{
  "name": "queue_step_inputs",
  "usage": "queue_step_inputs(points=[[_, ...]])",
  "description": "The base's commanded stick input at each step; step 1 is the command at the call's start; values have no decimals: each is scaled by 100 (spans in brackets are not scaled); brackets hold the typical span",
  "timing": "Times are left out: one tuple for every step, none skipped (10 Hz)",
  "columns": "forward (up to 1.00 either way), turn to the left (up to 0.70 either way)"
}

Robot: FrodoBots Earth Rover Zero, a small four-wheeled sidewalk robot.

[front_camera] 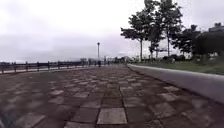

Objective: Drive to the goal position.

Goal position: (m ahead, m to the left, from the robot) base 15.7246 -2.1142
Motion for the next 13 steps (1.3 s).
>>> queue_step_inputs(points=[[100,0],[100,0],[100,0],[100,0],[100,0],[100,0],[100,0],[100,0],[100,0],[100,0],[100,0],[100,0],[100,0]])
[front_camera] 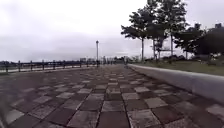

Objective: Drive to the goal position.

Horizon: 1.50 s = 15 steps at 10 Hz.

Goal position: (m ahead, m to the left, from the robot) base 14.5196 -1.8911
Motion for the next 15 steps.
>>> queue_step_inputs(points=[[100,0],[100,0],[100,0],[100,0],[100,0],[100,0],[100,0],[100,0],[100,0],[100,0],[100,0],[100,0],[100,0],[100,0],[100,0]])
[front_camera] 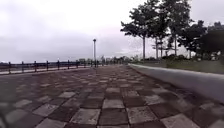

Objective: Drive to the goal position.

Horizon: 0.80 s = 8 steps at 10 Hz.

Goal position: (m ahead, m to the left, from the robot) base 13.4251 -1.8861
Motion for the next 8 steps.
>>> queue_step_inputs(points=[[100,0],[100,0],[100,0],[100,0],[100,0],[100,0],[100,0],[100,0]])
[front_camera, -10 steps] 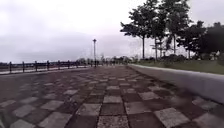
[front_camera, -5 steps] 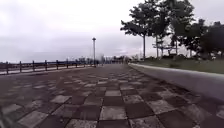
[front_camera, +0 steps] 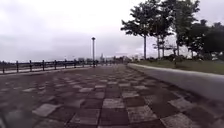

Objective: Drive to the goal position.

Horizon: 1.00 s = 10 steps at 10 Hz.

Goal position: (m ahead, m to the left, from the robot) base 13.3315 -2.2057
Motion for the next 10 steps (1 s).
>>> queue_step_inputs(points=[[100,0],[100,0],[100,0],[100,0],[100,0],[100,0],[100,0],[100,0],[100,0],[100,0]])
